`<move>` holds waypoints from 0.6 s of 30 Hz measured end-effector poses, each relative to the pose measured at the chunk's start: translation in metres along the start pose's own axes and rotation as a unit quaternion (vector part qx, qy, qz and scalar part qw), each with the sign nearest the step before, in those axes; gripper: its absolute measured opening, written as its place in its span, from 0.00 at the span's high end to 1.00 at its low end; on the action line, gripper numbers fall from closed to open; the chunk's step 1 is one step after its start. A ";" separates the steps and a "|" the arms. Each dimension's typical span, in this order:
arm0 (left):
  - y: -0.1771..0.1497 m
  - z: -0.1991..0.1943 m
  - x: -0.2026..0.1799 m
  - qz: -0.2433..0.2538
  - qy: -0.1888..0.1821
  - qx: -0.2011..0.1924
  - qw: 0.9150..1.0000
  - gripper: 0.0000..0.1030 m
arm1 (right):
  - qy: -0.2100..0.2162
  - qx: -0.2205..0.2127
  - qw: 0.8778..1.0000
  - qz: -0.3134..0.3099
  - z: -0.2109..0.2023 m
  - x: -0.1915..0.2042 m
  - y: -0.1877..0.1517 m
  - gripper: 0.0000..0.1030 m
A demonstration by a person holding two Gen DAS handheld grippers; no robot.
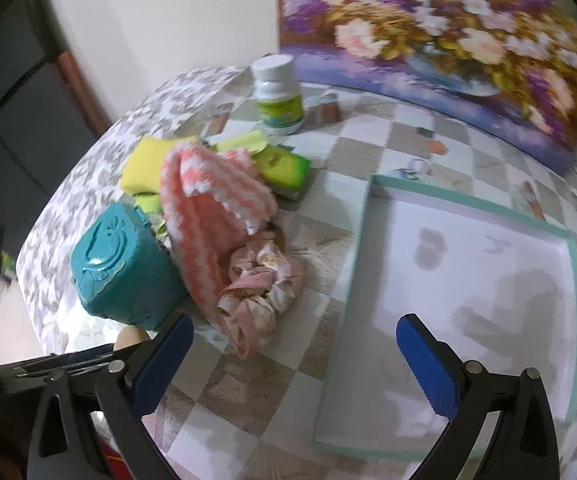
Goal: Organize soft objects
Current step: 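Lower the left tool onto the tan round puff and close on it, then grasp the pink floral cloth with the right tool while the left tool holds the puff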
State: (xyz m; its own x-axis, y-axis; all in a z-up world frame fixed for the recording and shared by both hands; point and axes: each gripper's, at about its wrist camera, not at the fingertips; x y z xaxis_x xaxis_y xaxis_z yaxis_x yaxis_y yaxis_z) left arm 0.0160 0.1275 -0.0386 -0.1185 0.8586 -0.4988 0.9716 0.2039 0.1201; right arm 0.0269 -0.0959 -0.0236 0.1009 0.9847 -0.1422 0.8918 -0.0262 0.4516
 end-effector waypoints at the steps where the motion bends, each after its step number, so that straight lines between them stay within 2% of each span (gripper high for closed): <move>1: -0.002 -0.002 0.002 -0.002 -0.002 0.000 1.000 0.52 | 0.000 0.002 1.000 -0.009 0.004 0.002 0.001 0.02; 9: -0.004 -0.010 0.028 -0.027 -0.012 -0.003 1.000 0.52 | 0.032 0.023 0.998 -0.044 0.033 0.016 0.007 0.17; 13: -0.004 -0.008 0.041 -0.035 -0.011 -0.002 0.999 0.52 | 0.048 0.029 0.997 -0.059 0.041 0.024 0.009 0.29; 18: -0.006 0.003 0.032 -0.032 -0.010 0.005 0.999 0.52 | 0.041 0.054 0.996 -0.063 0.061 0.029 0.008 0.41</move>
State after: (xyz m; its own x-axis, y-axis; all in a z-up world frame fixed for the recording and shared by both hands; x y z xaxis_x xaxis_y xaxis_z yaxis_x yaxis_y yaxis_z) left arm 0.0069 0.1518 -0.0581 -0.1765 0.8338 -0.5231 0.9639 0.2540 0.0796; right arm 0.0642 -0.0784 -0.0781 -0.0473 0.9920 -0.1174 0.9381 0.0845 0.3360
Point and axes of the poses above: each gripper's, at about its wrist camera, not at the fingertips, and z roughly the way its jaws point, x to its left, y to its top, and after that the axes turned 15 degrees about -y, right-handed
